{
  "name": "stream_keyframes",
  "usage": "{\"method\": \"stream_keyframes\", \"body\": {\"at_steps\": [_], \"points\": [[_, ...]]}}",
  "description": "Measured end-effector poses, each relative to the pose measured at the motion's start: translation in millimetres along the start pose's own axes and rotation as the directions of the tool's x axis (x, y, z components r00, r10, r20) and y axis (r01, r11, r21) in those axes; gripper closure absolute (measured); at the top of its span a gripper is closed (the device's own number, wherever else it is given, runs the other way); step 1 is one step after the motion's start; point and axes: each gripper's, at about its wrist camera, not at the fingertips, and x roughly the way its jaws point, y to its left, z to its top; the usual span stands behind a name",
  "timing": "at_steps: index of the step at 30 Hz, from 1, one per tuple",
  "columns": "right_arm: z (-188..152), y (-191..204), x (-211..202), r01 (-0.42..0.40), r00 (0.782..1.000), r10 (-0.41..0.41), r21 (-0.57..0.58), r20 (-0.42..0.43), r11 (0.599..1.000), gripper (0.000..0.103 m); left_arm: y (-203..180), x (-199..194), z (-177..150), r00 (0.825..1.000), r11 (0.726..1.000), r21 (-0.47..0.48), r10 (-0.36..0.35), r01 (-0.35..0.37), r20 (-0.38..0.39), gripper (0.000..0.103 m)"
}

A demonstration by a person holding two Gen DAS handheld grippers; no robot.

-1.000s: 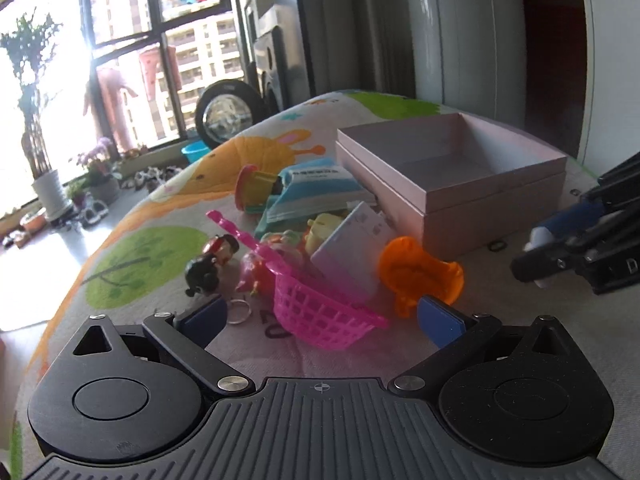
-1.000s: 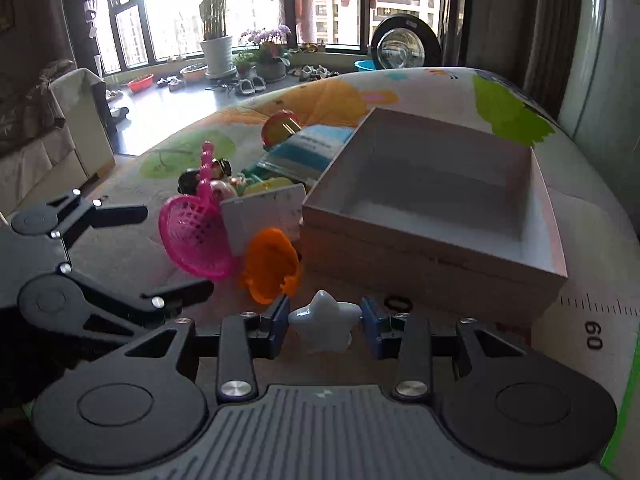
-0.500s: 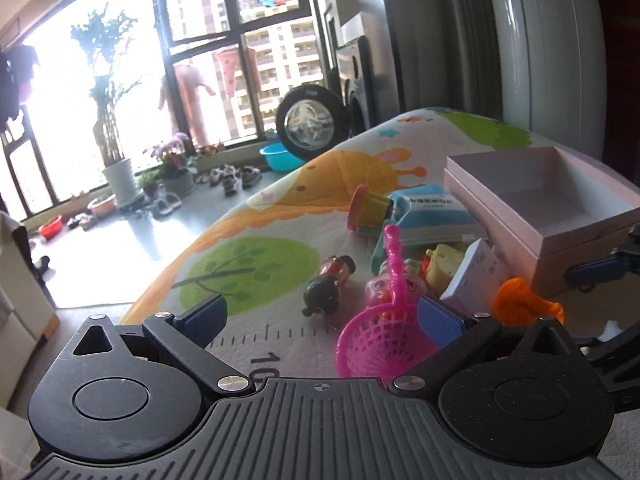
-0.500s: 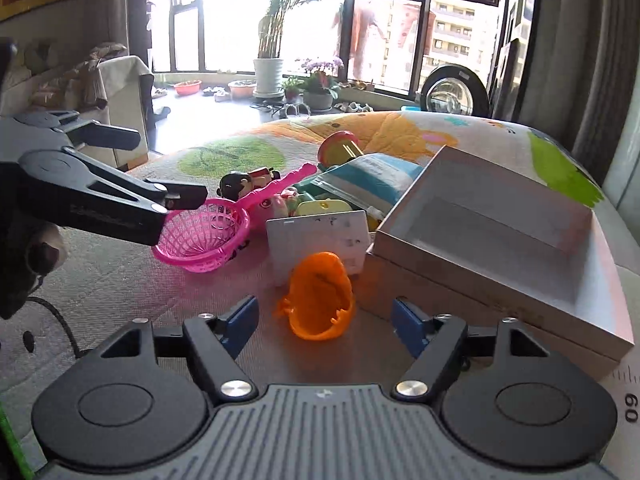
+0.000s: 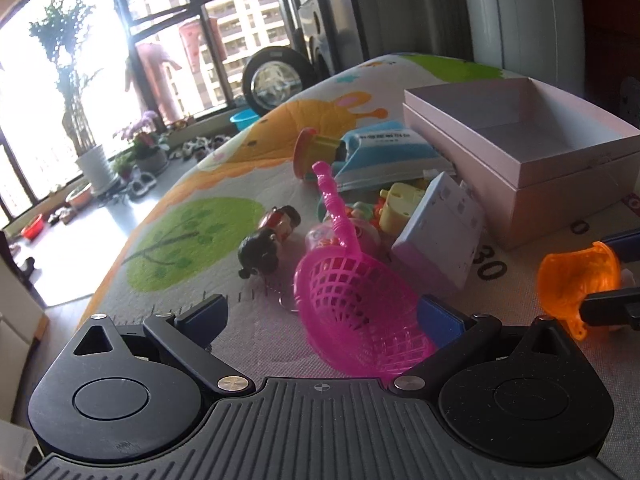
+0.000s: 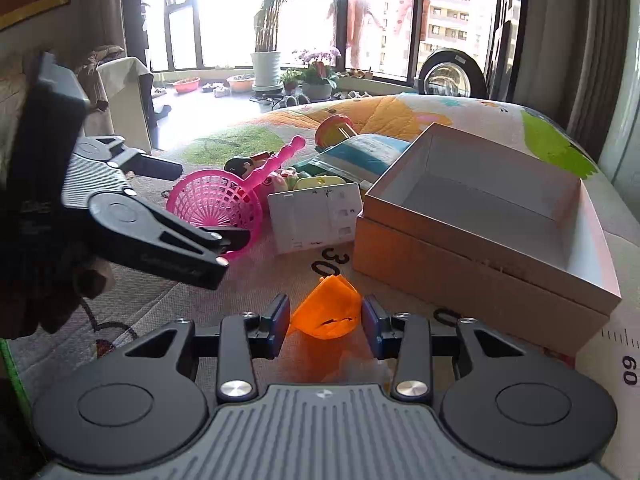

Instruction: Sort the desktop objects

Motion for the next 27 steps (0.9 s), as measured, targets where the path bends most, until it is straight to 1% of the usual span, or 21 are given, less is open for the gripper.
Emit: {"method": "stream_keyframes", "body": {"at_steps": [1,2,3,4,6,8,10,12,13,14,15,16,17,20,21,22,25,26,27], "points": [[-1,0,-5,-0.004,1.0,0.004,0.007,-0.003,1.0,0.064,0,-1,-1,1.0,1.0,-0.002,-0.008,0.008,0.006,0.003],[-2,0,-9,-0.006,1.0,0.007,0.013,-0.003,1.0,0.064,0,-4,-2,1.0,1.0,0.003,-0.013,0.013,0.011,0.018],[-3,1,-15,-0.005,1.0,0.005,0.015,-0.001,1.0,0.064,-1,-7,-3,1.0,1.0,0.006,-0.018,0.018,0.008,0.028],[-4,2,-20,-0.001,1.0,0.001,0.011,0.004,1.0,0.064,0,-10,-4,1.0,1.0,0.004,-0.027,0.027,0.006,0.042],[-6,5,-33,0.007,1.0,-0.007,-0.001,0.019,1.0,0.065,1,-18,-7,0.999,0.999,0.002,-0.043,0.043,0.012,0.045],[-7,7,-45,0.016,0.999,-0.016,-0.007,0.034,1.0,0.065,0,-30,-12,0.998,0.999,0.013,-0.048,0.047,0.028,0.056],[-9,9,-57,0.032,0.998,-0.031,-0.015,0.052,0.999,0.065,-2,-44,-15,0.997,0.998,0.023,-0.06,0.059,0.044,0.059],[-12,8,-67,0.047,0.997,-0.046,-0.019,0.066,0.999,0.065,-4,-55,-18,0.996,0.997,0.04,-0.072,0.069,0.059,0.057],[-13,7,-69,0.054,0.996,-0.053,-0.01,0.068,0.999,0.065,-5,-58,-19,0.996,0.997,0.047,-0.071,0.068,0.063,0.049],[-14,5,-70,0.056,0.996,-0.056,0.003,0.067,0.998,0.064,-7,-60,-20,0.996,0.997,0.049,-0.061,0.058,0.064,0.029],[-16,3,-69,0.05,0.997,-0.051,0.021,0.063,0.999,0.064,-9,-62,-20,0.996,0.998,0.05,-0.048,0.045,0.074,0.019],[-18,2,-67,0.034,0.998,-0.037,0.041,0.059,0.999,0.064,-10,-63,-20,0.995,0.998,0.049,-0.039,0.035,0.092,0.005],[-20,1,-65,0.018,0.998,-0.021,0.056,0.054,0.998,0.064,-12,-64,-19,0.994,0.998,0.051,-0.035,0.03,0.108,0.004],[-26,2,-51,-0.067,0.997,0.062,0.102,0.051,0.993,0.064,-21,-59,-10,0.993,0.998,0.061,-0.038,0.031,0.115,0.002],[-28,3,-46,-0.094,0.995,0.089,0.117,0.047,0.989,0.064,-25,-53,-7,0.993,0.997,0.07,-0.027,0.019,0.112,0.002],[-30,5,-41,-0.106,0.994,0.101,0.121,0.042,0.987,0.064,-29,-45,-5,0.994,0.997,0.08,-0.009,0.001,0.105,0.001],[-35,11,-30,-0.077,0.997,0.076,0.094,0.019,0.993,0.064,-34,-16,0,0.996,0.993,0.092,0.07,-0.075,0.053,0.001],[-37,12,-31,-0.062,0.998,0.061,0.082,0.016,0.995,0.064,-31,-7,0,0.996,0.993,0.08,0.087,-0.09,0.033,0.001],[-39,13,-33,-0.038,0.999,0.037,0.064,0.019,0.997,0.064,-26,-1,0,0.996,0.994,0.06,0.088,-0.088,0.015,0.001]]}}
